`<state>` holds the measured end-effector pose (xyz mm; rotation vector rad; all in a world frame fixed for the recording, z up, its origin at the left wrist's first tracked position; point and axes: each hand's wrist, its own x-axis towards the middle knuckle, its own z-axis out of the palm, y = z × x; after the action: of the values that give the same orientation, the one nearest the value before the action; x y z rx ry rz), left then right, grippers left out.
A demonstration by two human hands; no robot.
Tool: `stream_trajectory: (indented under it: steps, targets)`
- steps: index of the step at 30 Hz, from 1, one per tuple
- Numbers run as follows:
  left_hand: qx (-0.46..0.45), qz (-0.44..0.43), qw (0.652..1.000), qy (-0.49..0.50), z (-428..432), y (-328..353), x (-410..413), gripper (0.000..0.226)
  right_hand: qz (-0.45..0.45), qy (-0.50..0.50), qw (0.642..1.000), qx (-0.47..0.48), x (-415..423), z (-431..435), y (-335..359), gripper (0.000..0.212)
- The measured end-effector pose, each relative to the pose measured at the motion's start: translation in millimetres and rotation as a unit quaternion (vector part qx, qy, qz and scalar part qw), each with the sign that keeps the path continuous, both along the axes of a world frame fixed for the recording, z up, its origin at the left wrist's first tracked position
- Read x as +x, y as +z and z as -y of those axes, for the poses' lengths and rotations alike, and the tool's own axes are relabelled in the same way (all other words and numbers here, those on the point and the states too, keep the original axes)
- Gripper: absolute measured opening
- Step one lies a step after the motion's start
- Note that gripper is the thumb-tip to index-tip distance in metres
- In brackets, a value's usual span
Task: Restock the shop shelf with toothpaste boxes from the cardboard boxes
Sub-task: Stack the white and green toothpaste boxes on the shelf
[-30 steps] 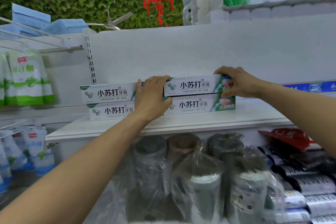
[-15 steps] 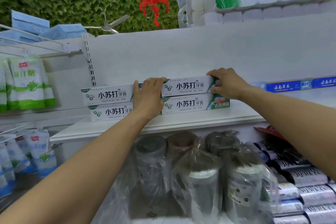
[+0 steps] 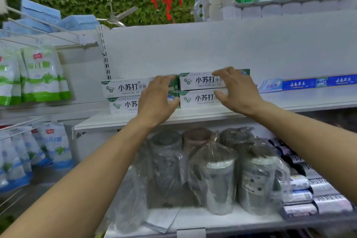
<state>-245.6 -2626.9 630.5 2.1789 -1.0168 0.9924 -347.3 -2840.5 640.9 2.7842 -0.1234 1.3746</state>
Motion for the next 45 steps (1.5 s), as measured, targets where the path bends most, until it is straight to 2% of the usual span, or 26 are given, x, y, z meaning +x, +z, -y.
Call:
stream_trajectory:
  steps: [4, 7, 13, 18, 22, 25, 31, 34, 38, 40, 43, 45]
  targets:
    - [-0.047, -0.039, 0.998, -0.035, -51, -29, -29, 0.049, 0.028, 0.058, 0.998, -0.009, -19, -51, -34, 0.041]
    - [-0.069, -0.065, 0.995, -0.036, -91, -56, -49, 0.044, 0.017, 0.094, 0.995, 0.003, -26, -95, -63, 0.039]
    - [-0.039, -0.146, 0.988, -0.008, -178, -123, -69, 0.034, -0.065, 0.121, 0.990, 0.020, -33, -181, -125, 0.034]
    - [-0.013, -0.254, 0.966, 0.040, -251, -186, -82, 0.035, -0.162, 0.145, 0.972, 0.084, -41, -246, -186, 0.031]
    - [0.000, -0.358, 0.931, 0.075, -304, -258, -88, 0.036, -0.266, 0.172, 0.937, 0.144, -46, -292, -253, 0.026]
    - [0.008, -0.441, 0.892, 0.102, -335, -311, -93, 0.039, -0.339, 0.187, 0.901, 0.197, -45, -321, -305, 0.023]
    - [-0.025, -0.585, 0.794, 0.163, -393, -415, -102, 0.038, -0.459, 0.203, 0.807, 0.312, -30, -368, -409, 0.016]
    - [0.002, -0.632, 0.748, 0.201, -415, -463, -110, 0.038, -0.495, 0.196, 0.765, 0.362, -27, -388, -459, 0.012]
    - [0.022, -0.663, 0.708, 0.242, -436, -520, -109, 0.044, -0.556, 0.201, 0.718, 0.367, -15, -415, -523, 0.011]
    - [0.025, -0.667, 0.699, 0.257, -446, -548, -106, 0.046, -0.584, 0.212, 0.705, 0.341, -4, -434, -551, 0.014]
    - [0.028, -0.659, 0.704, 0.264, -457, -581, -98, 0.041, -0.599, 0.229, 0.711, 0.289, 16, -461, -585, 0.015]
    - [0.049, -0.647, 0.710, 0.275, -462, -603, -90, 0.046, -0.601, 0.247, 0.726, 0.227, 33, -479, -606, 0.019]
